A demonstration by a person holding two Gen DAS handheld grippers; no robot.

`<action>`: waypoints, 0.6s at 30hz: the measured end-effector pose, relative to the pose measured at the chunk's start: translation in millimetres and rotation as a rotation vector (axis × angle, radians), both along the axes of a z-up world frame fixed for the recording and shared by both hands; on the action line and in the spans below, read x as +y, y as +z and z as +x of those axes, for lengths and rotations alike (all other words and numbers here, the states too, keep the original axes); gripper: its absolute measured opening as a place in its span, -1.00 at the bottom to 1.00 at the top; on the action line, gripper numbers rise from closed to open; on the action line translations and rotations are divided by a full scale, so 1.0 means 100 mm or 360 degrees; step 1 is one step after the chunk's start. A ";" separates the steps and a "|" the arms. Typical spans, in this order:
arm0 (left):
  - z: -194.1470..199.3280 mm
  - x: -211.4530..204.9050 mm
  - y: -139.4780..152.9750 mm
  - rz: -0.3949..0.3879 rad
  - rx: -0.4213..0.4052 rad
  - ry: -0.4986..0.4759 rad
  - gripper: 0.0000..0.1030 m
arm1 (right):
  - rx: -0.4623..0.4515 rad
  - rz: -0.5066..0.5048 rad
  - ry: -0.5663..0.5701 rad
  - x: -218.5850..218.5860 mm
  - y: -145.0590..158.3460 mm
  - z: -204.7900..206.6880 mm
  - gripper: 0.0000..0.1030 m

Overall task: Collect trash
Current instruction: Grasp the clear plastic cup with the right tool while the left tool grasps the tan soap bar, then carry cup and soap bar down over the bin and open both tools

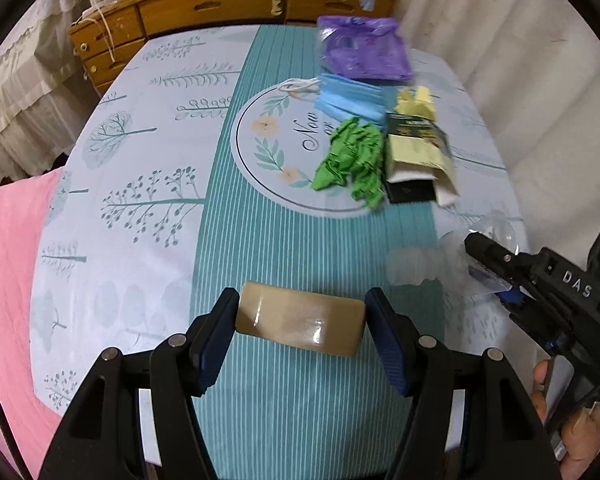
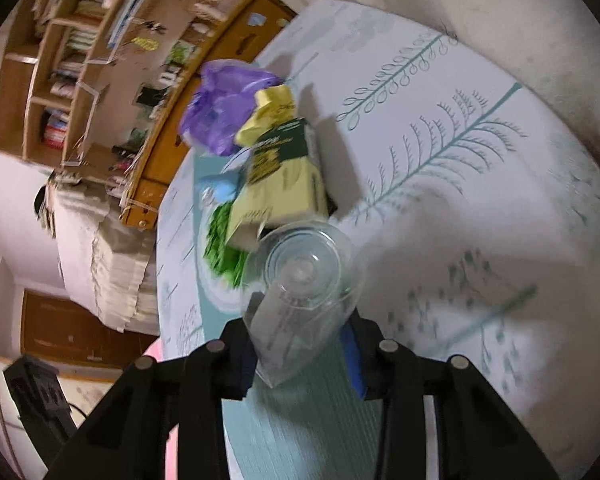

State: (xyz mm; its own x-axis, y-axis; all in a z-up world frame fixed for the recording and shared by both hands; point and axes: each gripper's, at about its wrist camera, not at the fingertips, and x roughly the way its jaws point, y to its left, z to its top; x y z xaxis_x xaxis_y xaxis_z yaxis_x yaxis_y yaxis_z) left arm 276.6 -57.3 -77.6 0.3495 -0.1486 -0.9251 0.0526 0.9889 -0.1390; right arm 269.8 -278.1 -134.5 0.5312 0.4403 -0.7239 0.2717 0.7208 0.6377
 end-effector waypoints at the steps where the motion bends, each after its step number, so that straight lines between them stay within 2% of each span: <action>1: -0.10 0.04 0.06 -0.0013 -0.0019 -0.0022 0.22 | -0.0006 -0.0013 0.0011 0.02 0.03 -0.07 -0.30; 7: -0.68 0.30 0.33 -0.0078 -0.0091 -0.0159 0.22 | -0.0106 -0.0111 0.0008 0.25 0.35 -0.79 -0.30; 11: -1.16 0.53 0.53 -0.0084 -0.0175 -0.0279 0.22 | -0.0193 -0.0199 -0.0050 0.49 0.55 -1.45 -0.30; 18: -1.96 0.91 0.74 -0.0111 -0.0303 -0.0420 0.22 | -0.0243 -0.0305 -0.0117 0.97 0.73 -2.33 -0.30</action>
